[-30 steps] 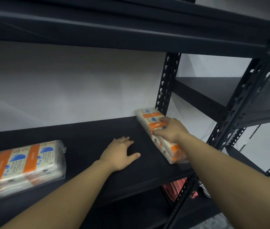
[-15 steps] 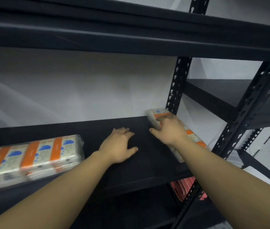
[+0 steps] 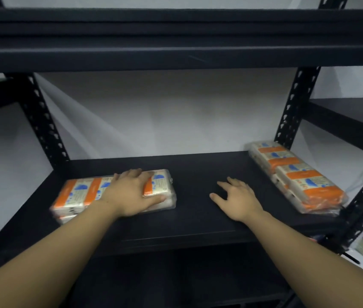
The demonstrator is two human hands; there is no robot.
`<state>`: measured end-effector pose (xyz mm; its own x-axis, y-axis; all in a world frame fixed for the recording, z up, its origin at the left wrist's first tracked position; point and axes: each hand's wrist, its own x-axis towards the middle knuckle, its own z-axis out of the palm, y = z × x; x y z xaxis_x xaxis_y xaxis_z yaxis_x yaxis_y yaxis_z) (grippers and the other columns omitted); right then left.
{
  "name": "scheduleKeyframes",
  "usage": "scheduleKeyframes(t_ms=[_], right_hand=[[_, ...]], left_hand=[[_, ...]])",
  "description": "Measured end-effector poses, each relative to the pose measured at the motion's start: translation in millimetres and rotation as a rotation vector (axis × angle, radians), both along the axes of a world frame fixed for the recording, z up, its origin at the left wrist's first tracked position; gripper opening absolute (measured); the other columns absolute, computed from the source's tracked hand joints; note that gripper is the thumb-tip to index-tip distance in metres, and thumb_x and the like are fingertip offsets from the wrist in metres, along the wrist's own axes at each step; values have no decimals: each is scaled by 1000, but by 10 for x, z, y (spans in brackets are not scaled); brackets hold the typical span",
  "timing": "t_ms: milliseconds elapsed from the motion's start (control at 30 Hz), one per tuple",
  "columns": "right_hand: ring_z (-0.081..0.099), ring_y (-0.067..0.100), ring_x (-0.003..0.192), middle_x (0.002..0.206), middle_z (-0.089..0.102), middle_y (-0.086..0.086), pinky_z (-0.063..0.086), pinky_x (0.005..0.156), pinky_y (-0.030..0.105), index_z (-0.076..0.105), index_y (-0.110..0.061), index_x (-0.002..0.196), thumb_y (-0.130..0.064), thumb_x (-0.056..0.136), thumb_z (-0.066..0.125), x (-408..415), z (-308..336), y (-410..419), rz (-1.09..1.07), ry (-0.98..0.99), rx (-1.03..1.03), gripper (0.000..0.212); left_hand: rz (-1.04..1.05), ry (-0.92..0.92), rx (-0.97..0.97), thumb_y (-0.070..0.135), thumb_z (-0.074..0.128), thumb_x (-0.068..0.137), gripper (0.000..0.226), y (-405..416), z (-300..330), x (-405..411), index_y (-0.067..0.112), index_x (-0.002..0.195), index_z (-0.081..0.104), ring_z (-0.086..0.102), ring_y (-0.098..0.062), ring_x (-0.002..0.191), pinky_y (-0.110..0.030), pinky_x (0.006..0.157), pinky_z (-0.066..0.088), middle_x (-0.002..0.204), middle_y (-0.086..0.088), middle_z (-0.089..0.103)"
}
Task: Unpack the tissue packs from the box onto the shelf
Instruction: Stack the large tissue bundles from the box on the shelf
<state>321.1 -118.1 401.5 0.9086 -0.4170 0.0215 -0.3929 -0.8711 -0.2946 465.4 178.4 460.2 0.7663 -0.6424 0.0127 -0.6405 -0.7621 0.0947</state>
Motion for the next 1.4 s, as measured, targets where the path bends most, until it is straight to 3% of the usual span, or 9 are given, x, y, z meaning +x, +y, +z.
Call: scheduleKeyframes(t_ms=[167, 533, 733, 833, 933, 1000, 1133, 1300, 1400], right_hand=[[22, 24, 155, 168, 29, 2, 15, 127, 43, 43, -32, 156, -70, 98, 43, -42, 17, -9, 5, -24, 48, 70], [36, 18, 148, 158, 47, -6, 28, 122, 38, 44, -35, 155, -58, 105, 40, -229, 2, -115, -106, -390, 429, 56], [45, 13, 141, 152, 52, -8, 34, 117, 33, 47, -36, 152, -58, 105, 41, -250, 18, -107, -81, -473, 498, 53], [36, 11, 146, 159, 41, -8, 32, 116, 32, 39, -42, 156, -61, 97, 54, -271, 94, -46, 17, -424, 477, 63], [14, 8, 155, 165, 29, -14, 23, 122, 39, 34, -46, 157, -62, 79, 79, -253, 107, -1, 99, -357, 431, 92], [20, 11, 155, 163, 34, -11, 26, 123, 42, 36, -44, 156, -60, 71, 87, -229, 94, 22, 100, -369, 433, 100], [57, 0, 123, 138, 58, -12, 50, 109, 32, 51, -35, 149, -48, 70, 93, -220, 88, 78, 63, -449, 459, 90], [60, -6, 115, 135, 63, -14, 46, 95, 8, 51, -33, 150, -46, 69, 94, -281, 103, 109, 34, -420, 457, 93], [59, -13, 105, 132, 66, -11, 43, 83, -3, 53, -28, 149, -32, 74, 93, -321, 126, 153, -14, -420, 451, 86]], left_hand=[[-3, -17, -39, 83, 44, 87, 85, -224, -19, -103, 38, 158, 31, 33, -31, 149, -57, 123, 18, 165, -5, 34], [-225, 12, -29, 84, 46, 86, 89, -1435, -12, -451, 38, 160, 28, 32, -31, 151, -60, 124, 17, 167, -4, 31], [-267, 28, -43, 85, 50, 84, 94, -1291, 12, -330, 40, 161, 22, 22, -29, 156, -62, 126, 11, 170, -5, 24], [-258, 20, -10, 81, 54, 85, 94, -893, 14, -121, 41, 162, 19, 16, -29, 158, -60, 126, 8, 172, -4, 19], [-214, 8, -30, 81, 58, 83, 95, -420, -39, 102, 43, 162, 20, 10, -29, 159, -57, 126, 6, 172, -7, 18], [-147, 56, -124, 75, 65, 83, 92, -122, -117, 204, 46, 160, 24, 9, -30, 159, -57, 126, 7, 172, -10, 15], [-74, 183, -390, 55, 79, 83, 81, 254, -279, 245, 48, 154, 39, 30, -26, 153, -41, 122, 29, 169, -4, 23], [-6, 266, -615, 40, 87, 80, 79, 402, -385, 279, 42, 149, 48, 63, -11, 114, -29, 100, 52, 132, 6, 61], [-14, 376, -671, 34, 88, 80, 77, 453, -412, 312, 40, 148, 50, 67, -5, 104, -14, 83, 49, 120, 14, 67]])
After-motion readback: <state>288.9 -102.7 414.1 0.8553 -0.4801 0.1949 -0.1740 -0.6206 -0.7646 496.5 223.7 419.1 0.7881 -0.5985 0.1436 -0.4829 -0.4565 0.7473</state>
